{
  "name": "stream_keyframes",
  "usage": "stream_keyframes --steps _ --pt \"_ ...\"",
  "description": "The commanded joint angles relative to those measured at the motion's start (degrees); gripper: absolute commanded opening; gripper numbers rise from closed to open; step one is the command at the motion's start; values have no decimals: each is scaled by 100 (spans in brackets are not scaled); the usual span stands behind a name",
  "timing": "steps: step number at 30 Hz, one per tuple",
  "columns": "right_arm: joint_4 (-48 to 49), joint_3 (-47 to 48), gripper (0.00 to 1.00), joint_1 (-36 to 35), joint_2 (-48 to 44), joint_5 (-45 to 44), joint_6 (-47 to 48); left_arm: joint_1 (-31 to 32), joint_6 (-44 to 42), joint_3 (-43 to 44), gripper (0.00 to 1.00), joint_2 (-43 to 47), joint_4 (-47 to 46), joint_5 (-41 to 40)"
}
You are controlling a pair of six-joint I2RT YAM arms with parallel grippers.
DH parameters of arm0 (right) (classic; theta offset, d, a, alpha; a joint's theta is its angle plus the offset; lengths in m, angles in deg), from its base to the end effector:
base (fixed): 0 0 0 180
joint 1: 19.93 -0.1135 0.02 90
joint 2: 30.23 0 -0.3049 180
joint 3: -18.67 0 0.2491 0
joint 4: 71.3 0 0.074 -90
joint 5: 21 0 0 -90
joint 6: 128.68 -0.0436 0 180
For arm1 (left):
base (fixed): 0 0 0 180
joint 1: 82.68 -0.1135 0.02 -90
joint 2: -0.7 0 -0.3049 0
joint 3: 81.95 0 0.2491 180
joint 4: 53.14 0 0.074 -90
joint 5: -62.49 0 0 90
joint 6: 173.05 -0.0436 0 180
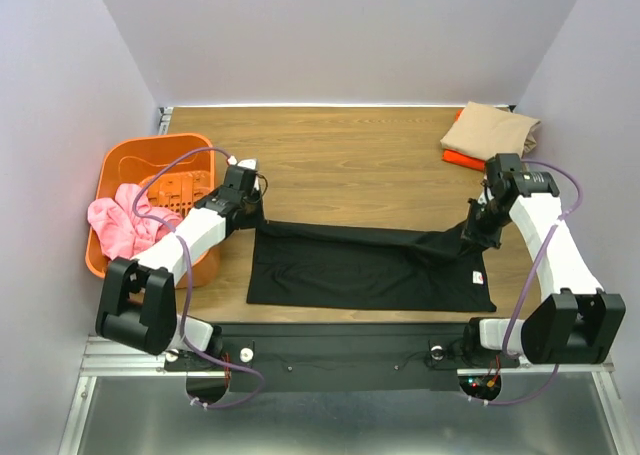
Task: Fold and stack the t-shirts
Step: Fold the tshirt
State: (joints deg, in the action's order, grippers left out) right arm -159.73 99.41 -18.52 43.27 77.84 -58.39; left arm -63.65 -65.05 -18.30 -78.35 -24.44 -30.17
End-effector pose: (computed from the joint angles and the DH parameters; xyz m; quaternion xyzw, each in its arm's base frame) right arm 0.1986 0.0018 0.3215 0.1764 0.9783 0.0880 0.0634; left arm 0.2717 -0.0916 0.2649 -0.0008 0.9206 -0.1035 0.3764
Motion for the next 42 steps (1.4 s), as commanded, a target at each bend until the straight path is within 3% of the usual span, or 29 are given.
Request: stream_keyframes --steps 1,2,4,5,6,8,9,10,18,24,33,42 --pt "-223 -150 0 -44 -423 -137 -121 57 255 -181 15 530 456 108" --pt "-249 -176 0 -44 -476 -137 -147 66 387 -207 18 644 518 107" --pt "-275 -194 5 -44 -546 -155 -227 92 633 -208 36 952 650 239" --pt "-310 -203 16 -44 -590 -181 -244 101 722 -182 45 1039 746 239" --pt "-328 -203 48 -44 -599 -259 -297 101 844 -103 61 1145 939 178" --pt "-346 -142 63 -44 -617 -339 -315 101 898 72 86 1242 1141 64" --pt "-346 -107 67 -44 -591 -357 -306 101 924 134 88 1251 1169 20" --pt "-337 -89 79 -44 -573 -365 -271 101 933 187 89 1243 1178 11" --pt "769 -326 81 -36 -169 -286 -552 285 854 1065 89 172 598 178" --pt "1657 -660 77 -27 305 -602 -719 742 994 1637 90 -988 133 564" --pt "2238 -616 67 236 815 -1024 -579 1200 1153 1174 90 -1771 -614 1047" --pt "2501 -572 67 694 1176 -1156 -315 1209 1171 794 90 -1983 -773 1127"
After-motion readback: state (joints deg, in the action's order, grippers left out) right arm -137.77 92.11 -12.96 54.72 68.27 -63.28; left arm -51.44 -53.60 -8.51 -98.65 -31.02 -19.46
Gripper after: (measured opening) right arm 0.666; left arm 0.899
